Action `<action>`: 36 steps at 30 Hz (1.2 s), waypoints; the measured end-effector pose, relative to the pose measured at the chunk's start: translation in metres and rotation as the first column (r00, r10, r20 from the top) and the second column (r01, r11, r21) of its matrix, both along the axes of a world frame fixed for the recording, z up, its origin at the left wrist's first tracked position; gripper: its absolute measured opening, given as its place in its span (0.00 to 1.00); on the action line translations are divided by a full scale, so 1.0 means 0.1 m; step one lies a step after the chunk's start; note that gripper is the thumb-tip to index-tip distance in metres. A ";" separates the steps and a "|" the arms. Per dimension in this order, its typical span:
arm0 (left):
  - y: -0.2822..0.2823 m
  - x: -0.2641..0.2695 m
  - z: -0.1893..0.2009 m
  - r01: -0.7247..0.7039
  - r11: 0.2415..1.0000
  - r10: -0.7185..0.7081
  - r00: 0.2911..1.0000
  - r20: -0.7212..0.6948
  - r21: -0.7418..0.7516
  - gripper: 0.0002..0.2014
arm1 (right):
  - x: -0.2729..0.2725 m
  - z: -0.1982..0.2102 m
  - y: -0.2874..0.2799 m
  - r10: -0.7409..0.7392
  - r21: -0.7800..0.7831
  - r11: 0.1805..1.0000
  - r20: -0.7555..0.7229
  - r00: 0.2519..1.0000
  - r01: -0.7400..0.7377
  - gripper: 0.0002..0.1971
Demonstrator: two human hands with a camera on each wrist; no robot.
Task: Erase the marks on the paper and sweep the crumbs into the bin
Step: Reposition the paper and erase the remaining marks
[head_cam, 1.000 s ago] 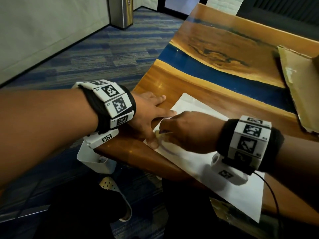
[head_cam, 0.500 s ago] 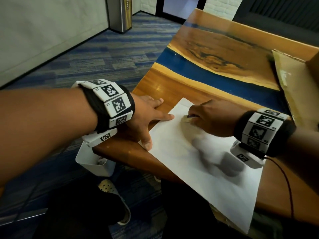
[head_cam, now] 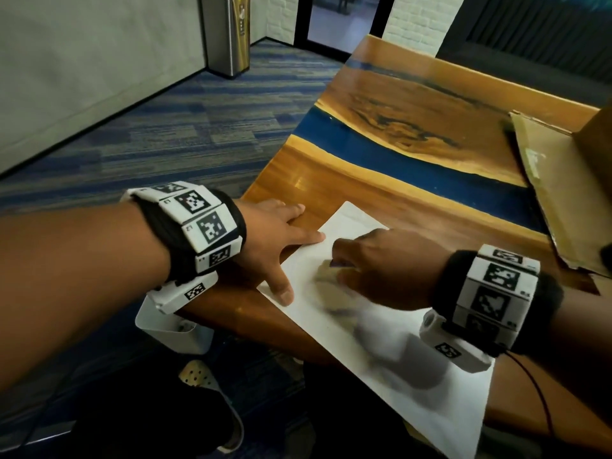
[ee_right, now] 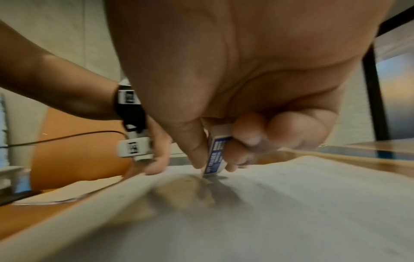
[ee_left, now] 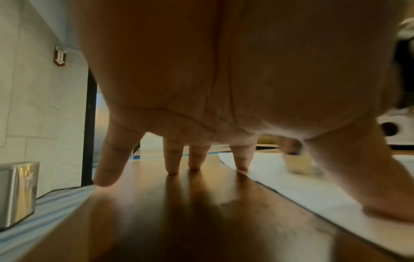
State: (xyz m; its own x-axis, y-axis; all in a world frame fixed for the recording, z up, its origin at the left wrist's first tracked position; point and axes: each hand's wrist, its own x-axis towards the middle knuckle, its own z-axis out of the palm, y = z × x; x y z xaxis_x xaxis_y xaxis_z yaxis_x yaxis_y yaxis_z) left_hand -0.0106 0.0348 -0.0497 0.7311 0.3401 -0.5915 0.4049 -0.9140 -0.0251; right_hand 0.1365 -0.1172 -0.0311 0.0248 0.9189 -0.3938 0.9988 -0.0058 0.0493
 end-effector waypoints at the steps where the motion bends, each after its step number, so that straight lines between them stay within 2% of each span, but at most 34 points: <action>1: 0.01 0.02 0.03 0.004 1.000 -0.004 1.000 -0.018 0.005 0.60 | -0.07 0.00 -0.03 0.058 -0.023 0.998 -0.058 0.997 -0.059 0.14; 3: 0.02 0.05 0.06 0.010 1.000 -0.009 0.999 -0.049 0.023 0.59 | -0.04 -0.01 0.00 0.082 -0.039 0.996 -0.075 0.994 -0.085 0.14; 6: 0.00 0.09 0.11 0.024 0.999 -0.021 0.997 -0.073 0.047 0.59 | 0.19 0.03 0.13 -0.116 0.028 0.993 0.088 0.989 0.114 0.16; 7: 0.00 0.09 0.12 0.027 0.998 -0.023 0.997 -0.074 0.051 0.58 | 0.22 0.01 0.15 -0.140 0.058 0.989 0.120 0.983 0.133 0.16; 8: 0.00 0.09 0.12 0.030 0.998 -0.026 0.997 -0.072 0.052 0.58 | 0.15 0.00 0.16 -0.123 0.062 0.991 0.121 0.985 0.116 0.16; 11: 0.03 0.08 0.11 0.043 0.998 -0.040 0.997 -0.068 0.042 0.59 | -0.21 -0.06 0.10 0.070 0.030 0.997 -0.027 0.997 -0.069 0.15; 12: 0.04 0.08 0.11 0.044 0.998 -0.041 0.997 -0.064 0.038 0.59 | -0.24 -0.07 0.10 0.093 0.018 0.996 -0.057 0.994 -0.092 0.15; 16: 0.02 0.08 0.10 0.049 0.998 -0.047 0.997 -0.056 0.046 0.59 | -0.03 0.02 0.26 -0.092 0.087 0.992 0.036 0.995 0.089 0.13; 17: 0.03 0.08 0.10 0.050 0.998 -0.048 0.997 -0.052 0.043 0.59 | -0.06 0.02 0.25 -0.094 0.094 0.991 0.021 0.995 0.092 0.13; 20: 0.07 0.07 0.09 0.045 0.999 -0.044 0.998 -0.047 0.016 0.59 | -0.33 0.00 0.18 0.049 0.052 0.998 -0.155 0.987 -0.042 0.06; 21: 0.08 0.07 0.09 0.045 0.999 -0.044 0.998 -0.049 0.011 0.59 | -0.33 0.01 0.18 0.069 0.046 0.997 -0.160 0.985 -0.063 0.06; 25: 0.06 0.06 0.08 0.038 0.999 -0.037 0.998 -0.053 0.026 0.59 | -0.06 0.04 0.26 -0.104 0.075 0.992 0.028 0.994 0.101 0.15; 29: 0.08 0.06 0.08 0.051 0.999 -0.050 0.997 -0.060 0.015 0.59 | -0.28 -0.06 0.14 0.112 0.051 0.993 -0.123 0.986 -0.106 0.15; 31: 0.06 0.06 0.09 0.054 0.998 -0.052 0.997 -0.064 0.026 0.59 | -0.11 -0.02 0.19 0.024 0.043 0.999 -0.070 0.997 -0.021 0.15; 33: 0.03 0.06 0.09 0.047 0.998 -0.044 0.997 -0.070 0.044 0.59 | 0.12 0.04 0.22 -0.095 0.065 0.994 0.085 0.992 0.090 0.14; 34: 0.02 0.07 0.10 0.047 0.998 -0.043 0.996 -0.076 0.050 0.59 | 0.17 0.02 0.20 -0.105 0.072 0.993 0.108 0.989 0.097 0.14; 36: 0.03 0.08 0.12 0.056 0.997 -0.050 0.995 -0.092 0.062 0.59 | 0.03 0.00 0.10 -0.001 0.059 0.998 0.011 1.000 0.000 0.14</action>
